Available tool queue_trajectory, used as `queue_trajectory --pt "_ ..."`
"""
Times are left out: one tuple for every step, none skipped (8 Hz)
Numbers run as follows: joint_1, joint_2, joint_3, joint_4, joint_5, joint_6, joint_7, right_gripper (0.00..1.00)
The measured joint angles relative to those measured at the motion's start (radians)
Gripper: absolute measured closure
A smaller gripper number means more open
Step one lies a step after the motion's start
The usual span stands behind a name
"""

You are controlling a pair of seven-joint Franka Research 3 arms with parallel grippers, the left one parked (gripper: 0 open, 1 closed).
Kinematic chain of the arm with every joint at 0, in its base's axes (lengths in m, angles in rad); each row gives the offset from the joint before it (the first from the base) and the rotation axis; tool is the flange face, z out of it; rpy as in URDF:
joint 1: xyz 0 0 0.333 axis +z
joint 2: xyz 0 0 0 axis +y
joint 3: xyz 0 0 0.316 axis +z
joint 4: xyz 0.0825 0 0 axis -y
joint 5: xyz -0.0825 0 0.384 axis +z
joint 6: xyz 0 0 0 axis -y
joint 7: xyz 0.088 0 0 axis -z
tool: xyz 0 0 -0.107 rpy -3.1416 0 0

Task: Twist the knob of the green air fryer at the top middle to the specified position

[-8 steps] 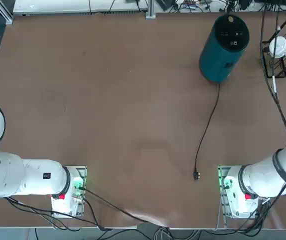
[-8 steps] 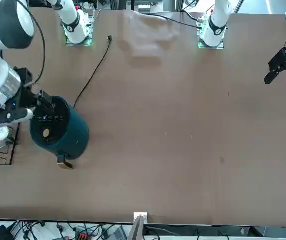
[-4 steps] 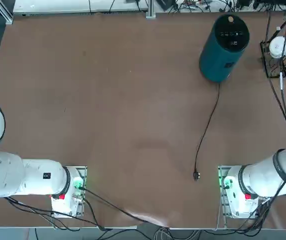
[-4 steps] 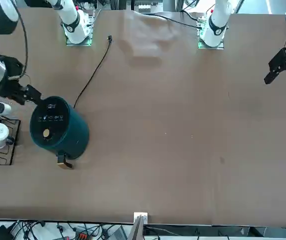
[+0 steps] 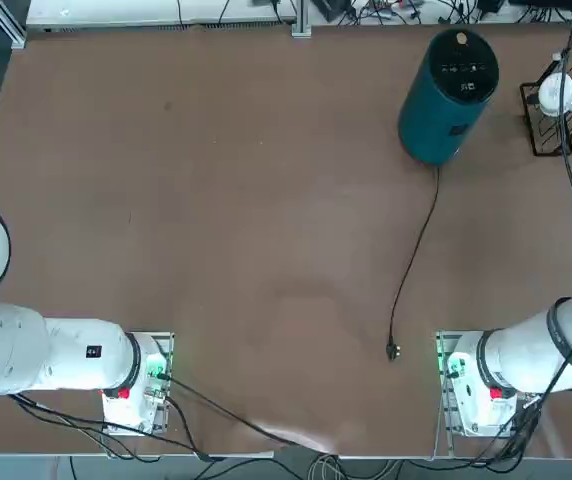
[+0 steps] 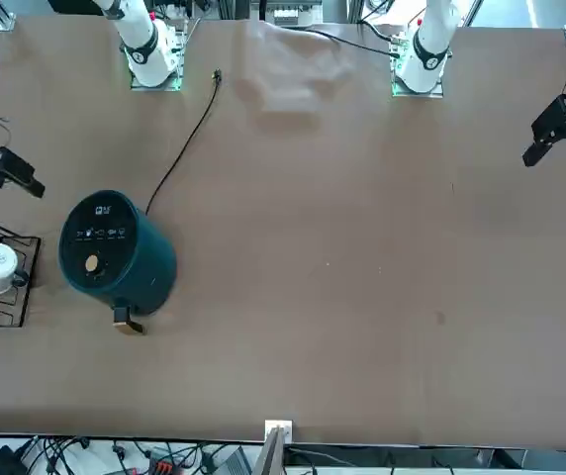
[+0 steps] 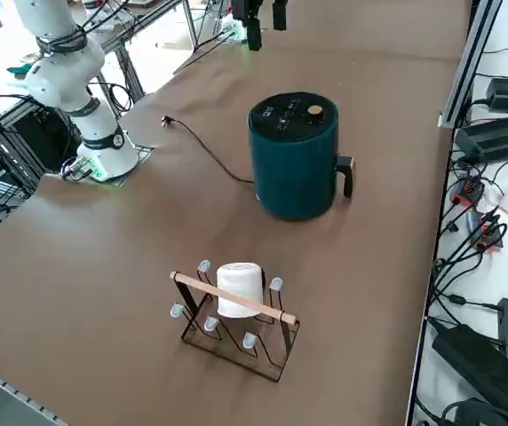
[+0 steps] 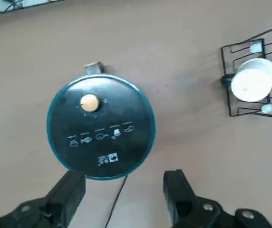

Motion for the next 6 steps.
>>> queue_trajectory --pt "-0.002 -0.001 -0.011 0.004 0.004 -0.008 0.0 0.0" --pt "0.0 -0.005 -0.011 0.007 0.007 -0.027 0.0 0.0" --pt "0.003 -0.016 -0.009 0.003 0.01 -0.044 0.0 0.0" --pt "0.005 -0.031 -0.005 -0.013 0.011 -0.041 0.0 0.0" --pt "0.005 -0.053 -0.005 -0.053 0.013 -0.015 0.0 0.0" --pt "0.004 -0.078 -0.005 -0.103 0.015 0.019 0.0 0.0"
